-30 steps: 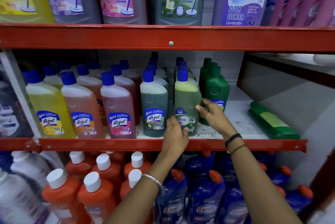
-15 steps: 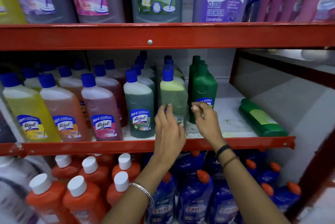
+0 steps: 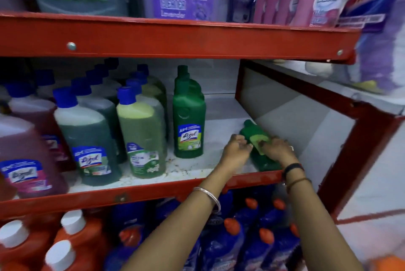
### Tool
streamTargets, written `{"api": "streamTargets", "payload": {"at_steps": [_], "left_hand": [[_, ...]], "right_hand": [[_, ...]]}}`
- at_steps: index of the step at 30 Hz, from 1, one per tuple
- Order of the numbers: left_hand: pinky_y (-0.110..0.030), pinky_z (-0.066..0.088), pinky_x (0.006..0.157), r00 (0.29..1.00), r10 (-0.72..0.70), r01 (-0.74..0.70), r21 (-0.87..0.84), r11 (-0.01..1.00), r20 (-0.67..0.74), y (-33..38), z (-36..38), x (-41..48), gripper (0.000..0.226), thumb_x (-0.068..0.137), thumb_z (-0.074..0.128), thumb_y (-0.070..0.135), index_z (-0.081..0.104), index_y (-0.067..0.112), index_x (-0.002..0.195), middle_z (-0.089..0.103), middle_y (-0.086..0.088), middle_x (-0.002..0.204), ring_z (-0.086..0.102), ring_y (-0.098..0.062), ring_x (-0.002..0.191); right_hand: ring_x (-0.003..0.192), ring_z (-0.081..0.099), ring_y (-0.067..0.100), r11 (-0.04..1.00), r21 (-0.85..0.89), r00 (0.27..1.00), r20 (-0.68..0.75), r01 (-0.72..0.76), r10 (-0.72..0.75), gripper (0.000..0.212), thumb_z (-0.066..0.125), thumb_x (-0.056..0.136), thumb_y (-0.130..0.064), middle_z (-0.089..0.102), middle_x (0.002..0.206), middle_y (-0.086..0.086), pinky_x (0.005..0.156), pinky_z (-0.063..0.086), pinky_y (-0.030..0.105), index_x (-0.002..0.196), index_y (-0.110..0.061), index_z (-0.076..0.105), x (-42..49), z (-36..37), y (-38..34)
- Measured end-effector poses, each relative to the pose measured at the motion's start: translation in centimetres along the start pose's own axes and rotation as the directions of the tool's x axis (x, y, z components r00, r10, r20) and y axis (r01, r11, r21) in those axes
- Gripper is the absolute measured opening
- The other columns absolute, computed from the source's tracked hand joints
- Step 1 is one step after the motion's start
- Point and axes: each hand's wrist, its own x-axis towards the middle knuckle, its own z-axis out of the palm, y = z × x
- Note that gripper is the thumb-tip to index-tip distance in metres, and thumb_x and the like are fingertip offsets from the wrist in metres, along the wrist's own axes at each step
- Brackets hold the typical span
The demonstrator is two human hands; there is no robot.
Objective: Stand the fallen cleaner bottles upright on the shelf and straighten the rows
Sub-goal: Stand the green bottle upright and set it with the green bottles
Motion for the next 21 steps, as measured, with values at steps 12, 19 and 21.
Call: {"api": "streamTargets", "payload": {"at_steps": [12,19,21], "left_hand": [[-0.033,0.047,0.081,0.975,-0.223,0.222,-0.036,0.974,-0.023,0.6,0.6,1.4,0.050,0.078,0.059,-0.001,0.034,0.010,0.120,0.049,-0.011,0.114,0.053,-0.028,0.110],[-0.024,0.056,0.065,0.985,0.053,-0.078,-0.151,0.986,-0.161,1.9,-3.8,-1.8,0.045,0.073,0.047,-0.021,0.049,0.021,0.091,0.059,-0.006,0.091,0.060,-0.020,0.081],[-0.039,0.055,0.084,0.966,0.136,-0.156,-0.076,0.985,-0.220,1.3,-5.5,-2.9,0.050,0.070,0.052,-0.016,0.049,0.023,0.101,0.057,-0.010,0.110,0.060,-0.026,0.098]], "right_hand": [[0.068,0.058,0.022,0.717,0.696,0.996,0.088,-0.045,-0.023,0.042,0.068,0.082,-0.015,0.060,0.092,0.018,0.039,0.047,0.016,0.110,0.014,0.054,0.7,0.7,0.5],[0.069,0.067,0.014,0.561,0.820,0.946,0.084,0.113,-0.312,0.035,0.069,0.076,0.001,0.066,0.091,0.012,0.061,0.059,0.022,0.109,0.001,0.057,-1.9,0.0,-2.2],[0.085,0.066,0.024,0.554,0.811,0.931,0.034,0.187,-0.365,0.047,0.072,0.072,0.002,0.066,0.101,0.014,0.074,0.060,0.032,0.115,0.001,0.054,-2.8,0.7,-3.3]]}}
